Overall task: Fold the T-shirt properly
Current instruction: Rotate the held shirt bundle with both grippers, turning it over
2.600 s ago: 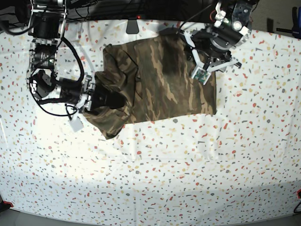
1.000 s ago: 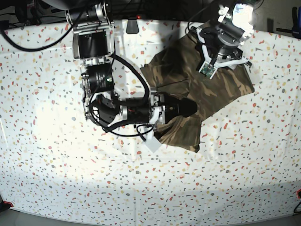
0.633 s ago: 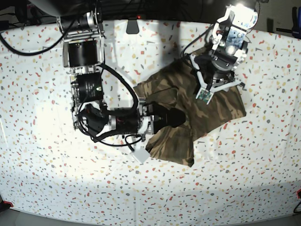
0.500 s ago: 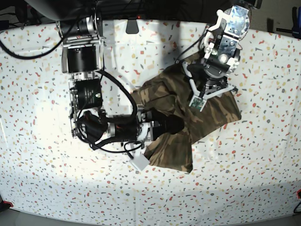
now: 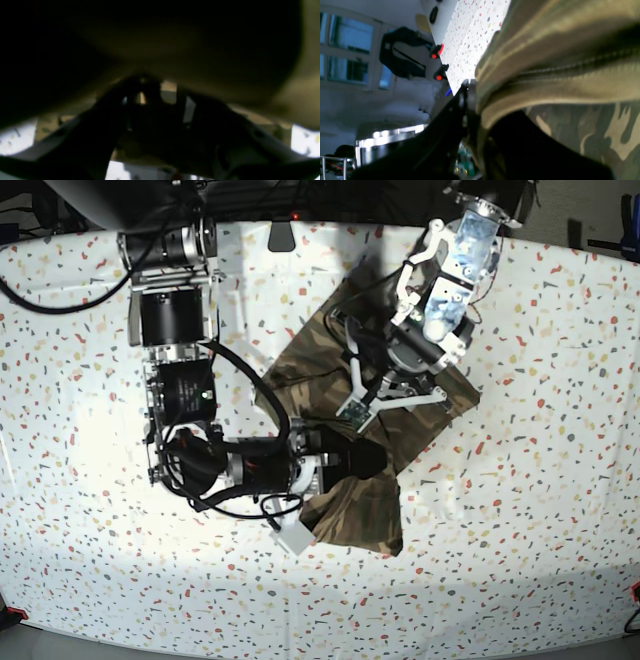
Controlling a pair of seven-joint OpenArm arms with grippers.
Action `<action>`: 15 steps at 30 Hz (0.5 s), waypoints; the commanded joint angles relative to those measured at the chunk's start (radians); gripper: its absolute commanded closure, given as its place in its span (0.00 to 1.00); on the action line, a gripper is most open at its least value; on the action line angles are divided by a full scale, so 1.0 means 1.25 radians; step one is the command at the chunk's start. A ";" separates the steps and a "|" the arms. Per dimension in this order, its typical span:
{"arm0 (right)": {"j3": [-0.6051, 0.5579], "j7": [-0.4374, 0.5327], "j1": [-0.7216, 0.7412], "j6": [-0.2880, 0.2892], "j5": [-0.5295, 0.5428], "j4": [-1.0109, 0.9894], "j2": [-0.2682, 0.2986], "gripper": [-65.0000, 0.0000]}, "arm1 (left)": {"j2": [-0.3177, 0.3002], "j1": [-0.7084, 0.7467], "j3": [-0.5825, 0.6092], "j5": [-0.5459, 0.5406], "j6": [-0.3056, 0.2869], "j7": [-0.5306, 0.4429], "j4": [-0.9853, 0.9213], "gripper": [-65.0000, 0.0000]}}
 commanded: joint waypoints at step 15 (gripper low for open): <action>0.000 0.007 0.027 -0.005 0.028 0.014 0.026 1.00 | -0.072 -0.044 0.000 -0.014 0.018 -0.027 0.013 0.63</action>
